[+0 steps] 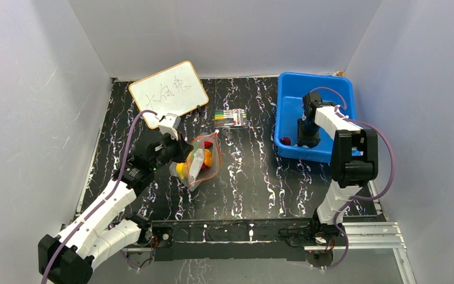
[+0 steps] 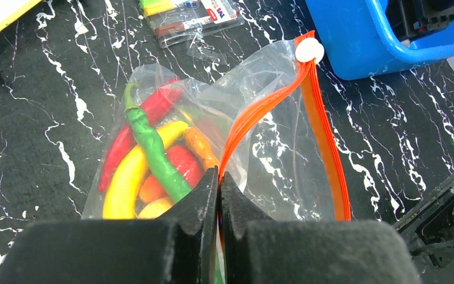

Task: Place the food in the zip-top bag and seal the zipper
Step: Pick up the fake vegetable from the bin, then place the fake vegetable in the zipper food storage bag.

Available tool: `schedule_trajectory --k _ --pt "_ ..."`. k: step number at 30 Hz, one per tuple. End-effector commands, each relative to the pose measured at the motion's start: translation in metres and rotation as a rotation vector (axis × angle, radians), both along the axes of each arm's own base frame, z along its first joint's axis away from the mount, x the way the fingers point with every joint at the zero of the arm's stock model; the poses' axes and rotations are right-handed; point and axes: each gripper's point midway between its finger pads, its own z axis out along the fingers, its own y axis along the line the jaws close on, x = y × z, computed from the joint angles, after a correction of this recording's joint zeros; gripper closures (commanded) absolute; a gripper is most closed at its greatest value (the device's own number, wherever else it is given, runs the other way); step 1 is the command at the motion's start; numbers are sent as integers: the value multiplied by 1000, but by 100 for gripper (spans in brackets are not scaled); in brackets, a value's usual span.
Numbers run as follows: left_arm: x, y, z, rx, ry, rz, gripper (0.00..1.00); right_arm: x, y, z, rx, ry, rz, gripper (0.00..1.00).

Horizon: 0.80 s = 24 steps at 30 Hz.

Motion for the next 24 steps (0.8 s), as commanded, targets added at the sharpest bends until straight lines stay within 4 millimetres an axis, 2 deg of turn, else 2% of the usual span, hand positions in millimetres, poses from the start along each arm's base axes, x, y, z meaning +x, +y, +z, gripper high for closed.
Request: schedule_trajectory --k 1,8,17,19,22,24 --pt "2 1 25 -18 -58 4 100 48 -16 57 -83 -288 -57 81" --pt "-2 3 24 -6 -37 10 100 60 -26 101 -130 -432 -93 84" --pt "-6 2 33 -32 -28 9 100 59 -15 144 -66 -515 -70 84" --pt "-5 0 38 -35 -26 -2 100 54 -8 154 -28 -524 -63 84" --pt "-3 -2 49 -51 -24 4 100 42 8 184 57 -594 -41 83" --pt "-5 -7 59 -96 -27 -4 100 28 42 212 169 -646 27 83"
